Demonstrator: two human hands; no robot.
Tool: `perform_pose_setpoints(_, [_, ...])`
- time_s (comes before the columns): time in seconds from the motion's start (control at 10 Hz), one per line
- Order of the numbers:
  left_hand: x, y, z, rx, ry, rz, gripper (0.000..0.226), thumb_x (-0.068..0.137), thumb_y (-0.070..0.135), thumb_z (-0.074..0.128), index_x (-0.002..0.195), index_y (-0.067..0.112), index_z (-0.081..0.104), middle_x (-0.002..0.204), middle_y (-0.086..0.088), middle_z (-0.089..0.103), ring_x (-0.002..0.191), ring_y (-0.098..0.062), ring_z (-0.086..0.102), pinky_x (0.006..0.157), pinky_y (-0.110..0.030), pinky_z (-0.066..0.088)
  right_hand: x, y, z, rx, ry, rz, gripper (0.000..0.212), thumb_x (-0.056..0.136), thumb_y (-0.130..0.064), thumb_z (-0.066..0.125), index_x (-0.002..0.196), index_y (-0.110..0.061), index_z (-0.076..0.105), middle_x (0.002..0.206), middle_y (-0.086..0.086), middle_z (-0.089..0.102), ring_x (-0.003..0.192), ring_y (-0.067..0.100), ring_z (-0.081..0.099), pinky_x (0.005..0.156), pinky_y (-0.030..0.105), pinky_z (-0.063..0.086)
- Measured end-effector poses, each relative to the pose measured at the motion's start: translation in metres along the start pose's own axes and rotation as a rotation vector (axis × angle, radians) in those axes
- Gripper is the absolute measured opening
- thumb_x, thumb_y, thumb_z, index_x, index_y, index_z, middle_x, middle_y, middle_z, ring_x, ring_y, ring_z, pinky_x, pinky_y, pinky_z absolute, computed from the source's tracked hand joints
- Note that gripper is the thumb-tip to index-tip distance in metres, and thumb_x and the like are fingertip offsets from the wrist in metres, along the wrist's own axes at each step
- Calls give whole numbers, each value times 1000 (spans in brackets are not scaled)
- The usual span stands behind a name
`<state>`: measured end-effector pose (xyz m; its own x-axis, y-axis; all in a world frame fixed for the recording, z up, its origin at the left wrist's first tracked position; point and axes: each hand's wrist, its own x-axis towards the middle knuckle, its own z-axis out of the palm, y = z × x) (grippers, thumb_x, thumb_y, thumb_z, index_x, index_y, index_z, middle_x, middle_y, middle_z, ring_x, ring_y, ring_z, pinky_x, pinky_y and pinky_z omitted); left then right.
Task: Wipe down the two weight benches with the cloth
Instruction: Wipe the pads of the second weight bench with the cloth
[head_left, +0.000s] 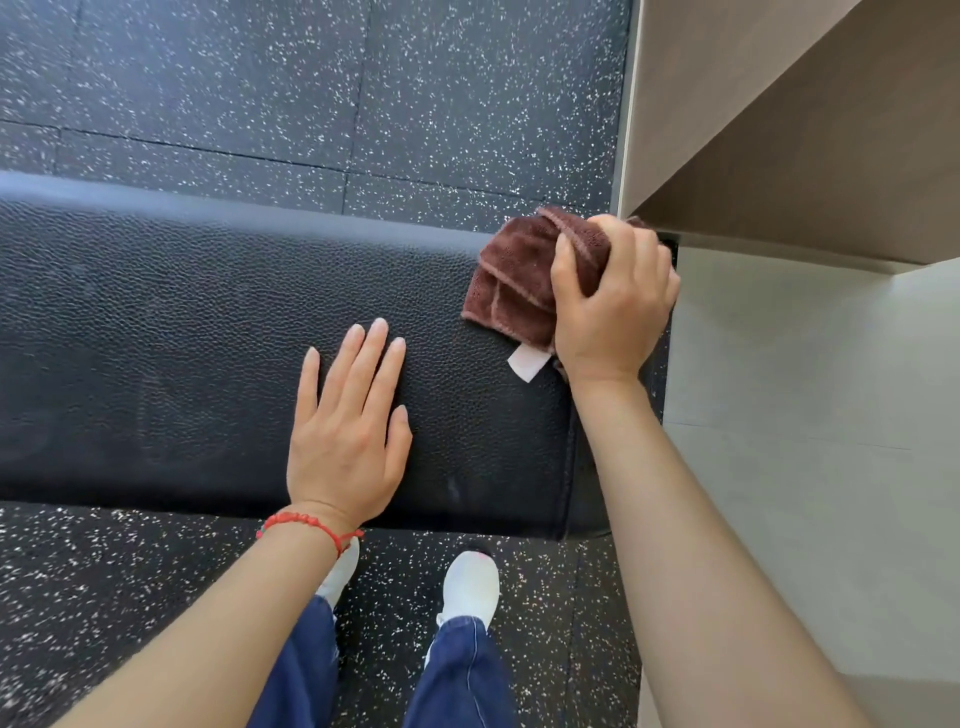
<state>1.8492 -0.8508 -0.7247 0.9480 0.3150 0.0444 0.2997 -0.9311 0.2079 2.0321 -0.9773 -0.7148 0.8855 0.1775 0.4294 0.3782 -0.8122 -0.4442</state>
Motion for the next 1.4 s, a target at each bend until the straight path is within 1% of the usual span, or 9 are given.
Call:
perform_pose_setpoints(0.2, [1, -2, 2, 20, 4, 5, 52, 90, 24, 34, 138, 5, 41, 147, -12, 35, 137, -27, 28, 113, -49, 14, -26, 5, -11, 53, 5, -12, 32, 87, -33, 56, 95, -4, 66, 85, 10, 63, 84, 18, 46, 82, 33, 38])
perform_pose_setpoints(0.4, [0, -3, 5, 15, 33, 15, 52, 90, 23, 34, 138, 5, 41, 147, -12, 35, 138, -26, 27, 113, -49, 15, -80, 3, -38, 72, -12, 3, 32, 88, -33, 55, 91, -3, 66, 85, 10, 63, 85, 18, 50, 83, 34, 39])
perform_pose_setpoints(0.6, [-1, -3, 6, -11, 60, 30, 51, 90, 23, 34, 137, 5, 41, 146, -13, 36, 137, -27, 28, 113, -50, 15, -132, -5, -59, 75, 31, 7, 26, 93, -38, 49, 96, -13, 54, 84, 8, 65, 85, 16, 52, 81, 35, 41])
perform_pose_setpoints(0.8, [-1, 0, 2, -63, 46, 24, 49, 91, 24, 33, 133, 2, 46, 144, -17, 39, 135, -31, 33, 111, -53, 16, -152, -19, -66, 66, 77, 113, 28, 87, -30, 55, 90, -4, 63, 85, 10, 65, 85, 17, 51, 83, 34, 39])
perform_pose_setpoints(0.9, [-2, -3, -8, -238, 38, 61, 46, 91, 20, 34, 126, -2, 52, 138, -21, 45, 132, -37, 36, 109, -58, 16, -155, -33, -68, 88, 120, 227, 32, 87, -30, 54, 88, 0, 65, 85, 10, 66, 84, 16, 51, 84, 37, 40])
perform_pose_setpoints(1.0, [-14, -22, -21, -378, 20, 113, 45, 90, 18, 34, 126, -4, 52, 134, -21, 49, 130, -38, 38, 109, -55, 19, -159, -48, -68, 95, 172, 313, 32, 87, -29, 53, 88, 0, 65, 85, 11, 66, 84, 16, 50, 85, 37, 40])
perform_pose_setpoints(1.1, [-32, -48, -32, -339, 35, 191, 44, 90, 18, 36, 126, -1, 53, 133, -19, 51, 128, -36, 41, 107, -55, 24, -164, -60, -68, 112, 232, 344, 30, 87, -26, 54, 88, 2, 65, 85, 12, 66, 84, 17, 50, 86, 35, 38])
perform_pose_setpoints(1.2, [-48, -72, -40, -298, 47, 246, 44, 91, 20, 37, 127, 0, 53, 133, -18, 51, 128, -34, 42, 107, -55, 25, -176, -79, -66, 132, 255, 343, 30, 88, -24, 54, 89, 3, 65, 86, 13, 66, 85, 17, 51, 84, 42, 43])
perform_pose_setpoints(1.4, [-65, -109, -42, -246, 67, 243, 45, 92, 22, 36, 128, 0, 52, 135, -17, 50, 129, -34, 41, 108, -56, 23, -199, -124, -50, 197, 259, 291, 29, 88, -24, 54, 91, 3, 64, 88, 12, 64, 86, 15, 51, 78, 54, 49])
